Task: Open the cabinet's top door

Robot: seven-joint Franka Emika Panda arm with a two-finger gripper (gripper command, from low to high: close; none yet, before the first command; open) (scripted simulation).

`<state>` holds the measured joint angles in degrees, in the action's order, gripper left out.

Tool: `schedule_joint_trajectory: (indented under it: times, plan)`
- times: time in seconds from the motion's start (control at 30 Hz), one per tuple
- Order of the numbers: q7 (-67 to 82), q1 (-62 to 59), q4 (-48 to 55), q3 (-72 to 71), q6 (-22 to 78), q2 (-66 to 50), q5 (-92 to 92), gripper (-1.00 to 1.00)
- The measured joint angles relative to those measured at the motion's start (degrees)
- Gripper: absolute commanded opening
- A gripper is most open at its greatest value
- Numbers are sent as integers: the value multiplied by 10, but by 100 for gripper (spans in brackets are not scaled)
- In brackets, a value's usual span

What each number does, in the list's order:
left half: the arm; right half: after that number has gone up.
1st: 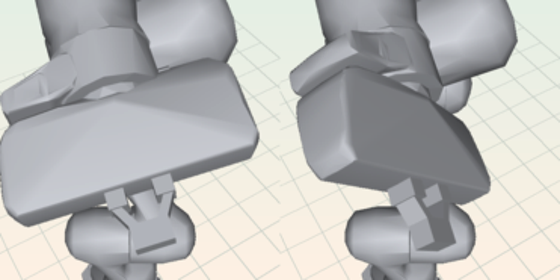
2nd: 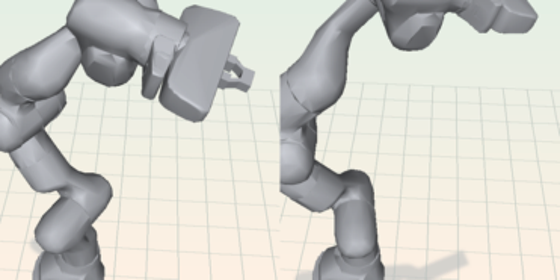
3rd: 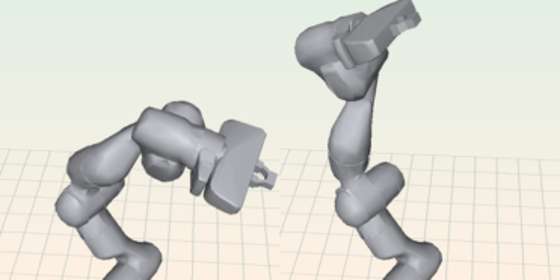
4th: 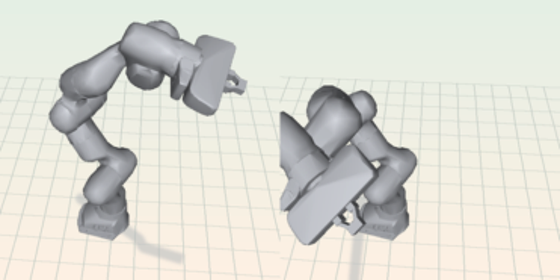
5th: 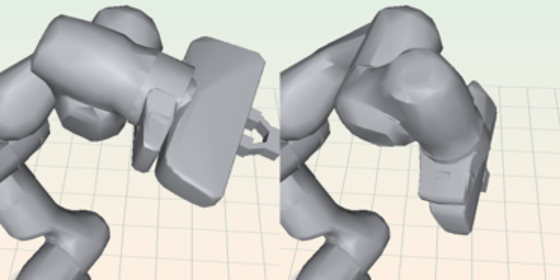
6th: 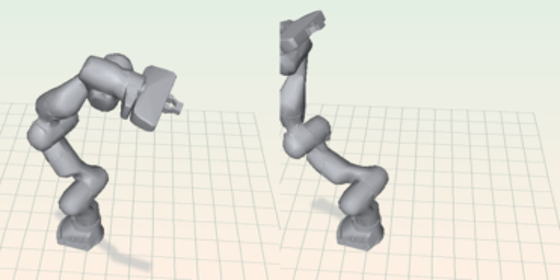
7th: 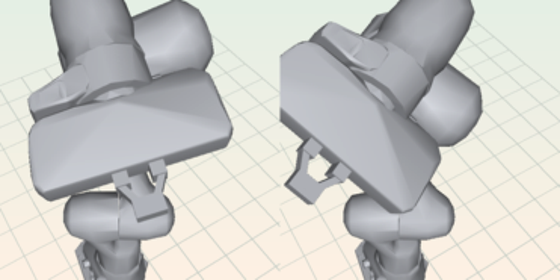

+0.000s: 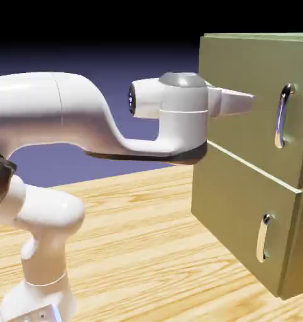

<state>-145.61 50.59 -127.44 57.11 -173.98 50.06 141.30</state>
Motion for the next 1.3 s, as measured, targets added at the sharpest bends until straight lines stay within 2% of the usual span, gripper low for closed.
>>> schedule_joint_trajectory:
  times: [0.3, 0.37, 0.53, 0.57, 0.63, 1.3]
  plan:
    - [-164, 79, 53, 91, 0, 28, 224, 0]
    - [-171, 83, 56, 95, 0, 29, 235, 0]
    - [-172, 188, 133, 160, 9, 3, 239, 0]
    - [-172, 189, 134, 161, 9, 3, 239, -100]
    - [-172, 189, 134, 161, 9, 3, 239, -100]
    - [-204, -226, -145, -157, 139, -16, 85, -100]
